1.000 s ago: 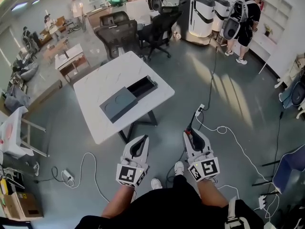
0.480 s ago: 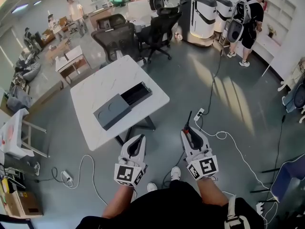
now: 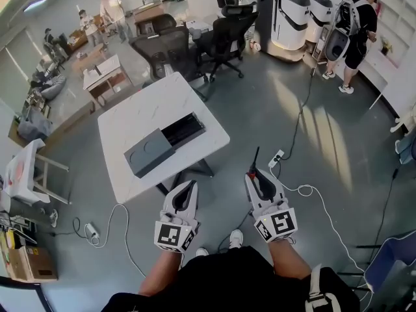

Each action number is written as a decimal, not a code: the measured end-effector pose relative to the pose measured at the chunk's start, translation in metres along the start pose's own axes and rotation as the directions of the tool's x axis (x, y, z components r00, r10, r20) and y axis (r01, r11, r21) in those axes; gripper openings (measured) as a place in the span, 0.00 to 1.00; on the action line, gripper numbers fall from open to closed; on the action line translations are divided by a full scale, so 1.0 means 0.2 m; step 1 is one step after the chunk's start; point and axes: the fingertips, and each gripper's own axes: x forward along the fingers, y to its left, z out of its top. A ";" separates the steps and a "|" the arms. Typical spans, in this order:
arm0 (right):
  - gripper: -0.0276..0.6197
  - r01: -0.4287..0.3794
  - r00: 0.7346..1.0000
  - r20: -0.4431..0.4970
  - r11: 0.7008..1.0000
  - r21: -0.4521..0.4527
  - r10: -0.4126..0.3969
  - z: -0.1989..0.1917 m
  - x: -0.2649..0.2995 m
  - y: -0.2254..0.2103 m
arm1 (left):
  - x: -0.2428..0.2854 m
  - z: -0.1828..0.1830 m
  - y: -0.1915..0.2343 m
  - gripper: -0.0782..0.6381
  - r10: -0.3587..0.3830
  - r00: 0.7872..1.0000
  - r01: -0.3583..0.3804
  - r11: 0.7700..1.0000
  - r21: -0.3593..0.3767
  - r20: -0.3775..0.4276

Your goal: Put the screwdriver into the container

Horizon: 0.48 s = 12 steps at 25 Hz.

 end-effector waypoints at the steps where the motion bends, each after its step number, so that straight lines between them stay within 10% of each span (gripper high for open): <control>1: 0.19 -0.011 1.000 0.000 1.000 0.003 0.011 0.00 0.01 -0.02 | 0.01 0.00 0.00 0.12 0.015 1.000 -0.015 1.000 -0.003 -0.003; 12: 0.19 -0.121 0.993 -0.012 0.992 0.022 0.121 -0.08 0.26 -0.06 | 0.08 -0.10 0.18 0.12 0.126 0.991 -0.127 0.991 -0.030 -0.044</control>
